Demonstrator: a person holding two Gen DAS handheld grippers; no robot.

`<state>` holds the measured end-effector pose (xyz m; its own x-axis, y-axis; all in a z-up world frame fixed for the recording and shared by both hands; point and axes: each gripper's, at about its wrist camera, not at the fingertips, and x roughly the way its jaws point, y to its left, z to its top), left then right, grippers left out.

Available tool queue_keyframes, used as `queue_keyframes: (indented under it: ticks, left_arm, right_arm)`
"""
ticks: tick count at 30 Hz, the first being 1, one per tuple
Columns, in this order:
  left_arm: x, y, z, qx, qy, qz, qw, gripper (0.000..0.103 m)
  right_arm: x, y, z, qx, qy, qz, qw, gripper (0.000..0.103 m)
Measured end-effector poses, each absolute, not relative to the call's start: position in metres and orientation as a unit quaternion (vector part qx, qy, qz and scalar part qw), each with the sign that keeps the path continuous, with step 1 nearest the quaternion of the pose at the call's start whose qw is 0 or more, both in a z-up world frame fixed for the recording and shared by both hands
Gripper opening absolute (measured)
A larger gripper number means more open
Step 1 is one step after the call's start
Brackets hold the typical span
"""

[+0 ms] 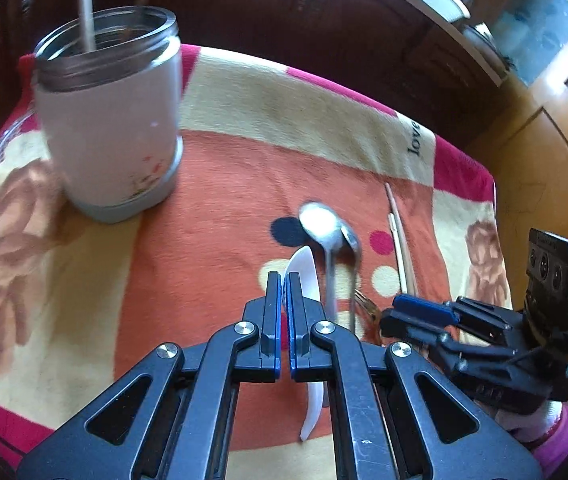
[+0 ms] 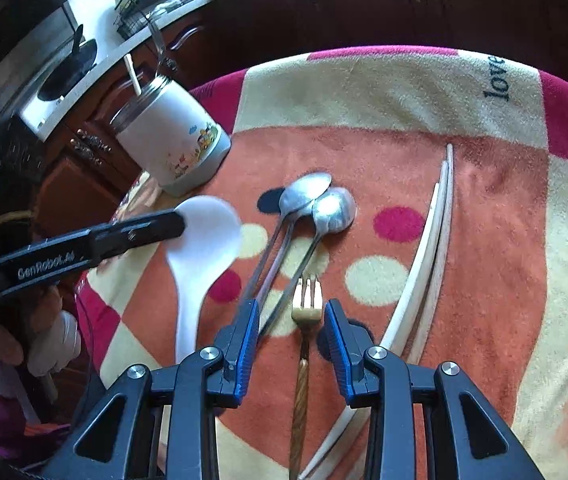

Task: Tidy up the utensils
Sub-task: 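Close left gripper on the white plastic spoon while right gripper grasps the metal spoon, then carry the white spoon with left gripper while right gripper carries the metal spoon to the jar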

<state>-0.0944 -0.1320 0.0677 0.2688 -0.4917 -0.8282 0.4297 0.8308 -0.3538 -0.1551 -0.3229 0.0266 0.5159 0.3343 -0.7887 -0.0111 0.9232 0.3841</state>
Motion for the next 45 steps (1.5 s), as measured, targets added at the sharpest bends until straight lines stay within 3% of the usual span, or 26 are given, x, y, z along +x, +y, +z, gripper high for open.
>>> queue_keyframes:
  ticks: [13,17,35,38,45]
  left_arm:
    - [-0.095,-0.120,0.062,-0.045,0.537,-0.278,0.795,0.001]
    - [-0.094,-0.120,0.060,-0.049,0.538,-0.278,0.794,0.001]
    - [-0.086,-0.120,0.050,-0.061,0.552,-0.278,0.784,0.001]
    - [-0.086,-0.119,0.050,-0.064,0.555,-0.278,0.781,0.001]
    - [-0.092,-0.114,0.065,-0.081,0.542,-0.296,0.783,0.001]
  right_arm:
    - [-0.085,-0.314,0.016,0.080,0.524,0.017,0.848,0.033]
    - [-0.083,-0.324,0.017,0.096,0.526,0.024,0.845,0.024]
    - [-0.100,-0.379,0.011,0.208,0.487,0.058,0.847,0.023]
    - [-0.096,-0.365,0.006,0.182,0.482,0.063,0.855,0.006]
    - [-0.124,-0.363,0.040,0.178,0.436,0.061,0.880,0.002]
